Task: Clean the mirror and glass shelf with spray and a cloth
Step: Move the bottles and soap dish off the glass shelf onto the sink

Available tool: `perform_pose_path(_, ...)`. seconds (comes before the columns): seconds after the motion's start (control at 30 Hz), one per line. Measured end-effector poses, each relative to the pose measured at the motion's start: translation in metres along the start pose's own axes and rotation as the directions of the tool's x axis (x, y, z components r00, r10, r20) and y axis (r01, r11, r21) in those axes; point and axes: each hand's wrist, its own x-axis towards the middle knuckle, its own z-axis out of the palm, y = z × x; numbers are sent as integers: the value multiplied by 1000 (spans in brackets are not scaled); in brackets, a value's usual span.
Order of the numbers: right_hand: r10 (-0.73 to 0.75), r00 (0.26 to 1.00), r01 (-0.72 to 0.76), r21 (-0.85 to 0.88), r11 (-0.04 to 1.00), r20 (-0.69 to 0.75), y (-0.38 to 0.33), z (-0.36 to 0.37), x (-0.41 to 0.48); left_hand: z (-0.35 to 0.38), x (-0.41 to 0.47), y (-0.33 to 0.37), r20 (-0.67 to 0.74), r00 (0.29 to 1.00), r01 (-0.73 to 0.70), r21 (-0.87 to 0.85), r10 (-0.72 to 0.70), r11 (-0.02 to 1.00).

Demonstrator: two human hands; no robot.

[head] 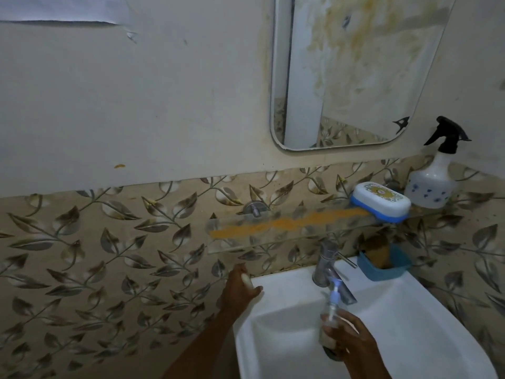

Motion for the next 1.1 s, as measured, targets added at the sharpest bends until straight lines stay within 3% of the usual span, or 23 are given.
perform_pose_path(0.17, 69, 998, -67, -181, 981, 2, -3, 23, 49, 2, 7, -11, 23, 1000, -19, 11, 19, 1000)
perform_pose_path(0.33, -94, 996, 75, -487, 870, -13, 12, 55, 91, 0, 21, -18, 18, 1000, -3, 5, 3, 1000)
perform_pose_path(0.53, -188, 981, 166, -676, 718, 41, 31, 90, 126, 6, 23, -19, -57, 998, 29, -53, -32, 998)
perform_pose_path(0.83, -232, 963, 253, -742, 621, 134, 35, 113, 147, 13, 19, -35, -80, 994, 72, -47, -75, 996)
perform_pose_path(1.1, -214, 971, 215, -786, 579, 108, 41, 117, 151, 4, 15, -45, -47, 999, 20, -98, -25, 995)
